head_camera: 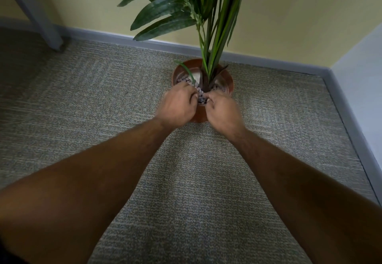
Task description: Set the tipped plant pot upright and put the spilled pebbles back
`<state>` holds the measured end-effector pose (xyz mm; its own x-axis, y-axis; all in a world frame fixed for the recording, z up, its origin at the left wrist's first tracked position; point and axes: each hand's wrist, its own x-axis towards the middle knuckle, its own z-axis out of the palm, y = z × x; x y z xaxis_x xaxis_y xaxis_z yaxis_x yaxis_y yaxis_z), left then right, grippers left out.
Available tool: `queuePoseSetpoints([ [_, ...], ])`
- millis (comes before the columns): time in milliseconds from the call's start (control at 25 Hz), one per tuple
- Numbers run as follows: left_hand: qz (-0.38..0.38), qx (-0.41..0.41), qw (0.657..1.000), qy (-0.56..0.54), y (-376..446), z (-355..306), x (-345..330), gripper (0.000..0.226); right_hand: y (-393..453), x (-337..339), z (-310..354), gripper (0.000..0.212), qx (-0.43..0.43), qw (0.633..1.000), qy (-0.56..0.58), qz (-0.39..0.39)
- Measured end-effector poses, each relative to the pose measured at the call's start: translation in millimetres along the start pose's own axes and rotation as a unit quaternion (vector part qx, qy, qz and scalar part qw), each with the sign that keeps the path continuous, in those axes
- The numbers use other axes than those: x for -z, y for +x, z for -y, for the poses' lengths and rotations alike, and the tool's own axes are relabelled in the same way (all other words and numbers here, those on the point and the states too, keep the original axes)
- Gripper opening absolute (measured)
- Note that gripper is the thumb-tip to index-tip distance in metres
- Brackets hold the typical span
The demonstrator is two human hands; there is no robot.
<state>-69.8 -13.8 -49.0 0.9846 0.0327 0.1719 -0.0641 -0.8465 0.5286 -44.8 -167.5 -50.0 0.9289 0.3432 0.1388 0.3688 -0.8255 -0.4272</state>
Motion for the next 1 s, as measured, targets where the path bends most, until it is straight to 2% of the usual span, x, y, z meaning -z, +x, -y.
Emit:
queuePoseSetpoints([
  [160, 0.041, -0.03, 0.997, 0.064, 5.4, -0.5, 1.4, 0.03, 3.1, -2.7, -0.2, 0.025, 0.017, 0.999, -0.034, -0.021],
  [360, 0.045, -0.04, 0.996, 0.069, 3.7, 5.9, 8.7, 0.029, -1.5, 1.1, 4.7, 0.028, 0.025, 0.997, -0.074, -0.018],
  [640, 0.058, -0.038, 0.995, 0.066, -16.6, 11.2, 26.6, 0.03, -9.8, 20.2, 30.5, 0.046, 0.018, 0.979, -0.176, 0.105],
  [800, 0.062, -0.016, 0.995, 0.073, -32.4, 9.6, 36.7, 0.033, -14.3, 36.2, 45.5, 0.058, -0.017, 0.967, -0.193, 0.163],
  [1000, 0.084, 0.003, 0.992, 0.092, -35.1, 2.6, 58.0, 0.037, -15.7, 64.1, 67.6, 0.057, -0.018, 0.97, -0.173, 0.168],
])
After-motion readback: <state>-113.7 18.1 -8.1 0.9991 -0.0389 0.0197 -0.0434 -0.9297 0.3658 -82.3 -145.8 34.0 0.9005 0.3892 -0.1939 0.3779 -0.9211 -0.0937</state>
